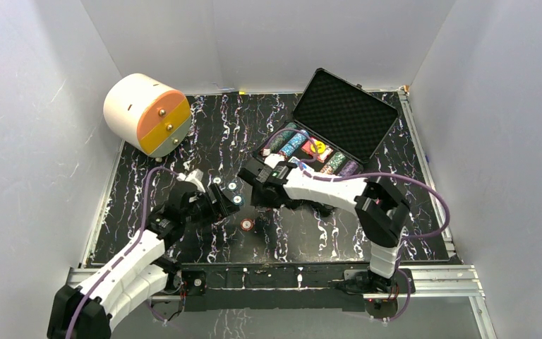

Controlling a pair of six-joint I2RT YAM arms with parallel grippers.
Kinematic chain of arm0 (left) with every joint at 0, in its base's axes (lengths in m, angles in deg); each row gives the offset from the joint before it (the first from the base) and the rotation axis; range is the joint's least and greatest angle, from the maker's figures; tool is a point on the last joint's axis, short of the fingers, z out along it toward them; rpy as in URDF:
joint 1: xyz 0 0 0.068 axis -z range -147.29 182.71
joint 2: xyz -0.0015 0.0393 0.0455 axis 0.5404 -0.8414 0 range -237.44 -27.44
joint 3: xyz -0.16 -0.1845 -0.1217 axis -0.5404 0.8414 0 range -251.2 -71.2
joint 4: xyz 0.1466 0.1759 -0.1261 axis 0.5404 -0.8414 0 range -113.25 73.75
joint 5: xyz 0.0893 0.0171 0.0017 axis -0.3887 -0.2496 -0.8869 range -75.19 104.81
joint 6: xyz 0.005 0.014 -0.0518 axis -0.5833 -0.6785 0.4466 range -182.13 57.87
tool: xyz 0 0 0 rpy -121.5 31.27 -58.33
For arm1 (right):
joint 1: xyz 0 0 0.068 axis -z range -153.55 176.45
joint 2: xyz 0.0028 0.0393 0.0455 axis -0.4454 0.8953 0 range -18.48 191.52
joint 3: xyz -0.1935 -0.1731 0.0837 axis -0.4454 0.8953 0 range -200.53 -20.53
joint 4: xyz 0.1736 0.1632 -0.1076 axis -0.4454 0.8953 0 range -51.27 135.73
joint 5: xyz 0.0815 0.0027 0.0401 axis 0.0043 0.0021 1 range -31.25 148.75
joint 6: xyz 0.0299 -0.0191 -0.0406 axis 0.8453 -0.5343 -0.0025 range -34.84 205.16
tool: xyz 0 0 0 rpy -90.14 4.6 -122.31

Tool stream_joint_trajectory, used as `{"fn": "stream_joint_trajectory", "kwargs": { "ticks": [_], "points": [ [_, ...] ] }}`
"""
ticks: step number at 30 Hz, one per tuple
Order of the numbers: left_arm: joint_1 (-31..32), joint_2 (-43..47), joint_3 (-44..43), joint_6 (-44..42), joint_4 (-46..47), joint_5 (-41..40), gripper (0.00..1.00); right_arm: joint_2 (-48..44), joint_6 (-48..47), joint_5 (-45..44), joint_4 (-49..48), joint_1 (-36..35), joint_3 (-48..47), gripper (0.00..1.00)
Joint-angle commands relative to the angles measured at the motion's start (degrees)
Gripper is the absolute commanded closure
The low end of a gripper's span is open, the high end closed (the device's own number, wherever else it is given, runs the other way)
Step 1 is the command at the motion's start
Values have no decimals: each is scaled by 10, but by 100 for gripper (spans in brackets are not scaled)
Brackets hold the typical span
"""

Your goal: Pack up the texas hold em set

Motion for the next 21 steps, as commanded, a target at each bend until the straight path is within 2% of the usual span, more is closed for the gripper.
{"fn": "stream_joint_trajectory", "kwargs": {
  "ticks": [1,8,15,21],
  "points": [
    [-1,-32,13,2,124,109,30,-56,32,44,-56,20,31,56],
    [0,-92,42,72,305,170,39,-106,88,117,-126,41,74,56],
    [0,-143,47,116,385,177,50,-119,123,157,-161,54,97,56],
    [1,-161,47,124,411,176,64,-131,136,178,-175,61,105,56]
  ]
}}
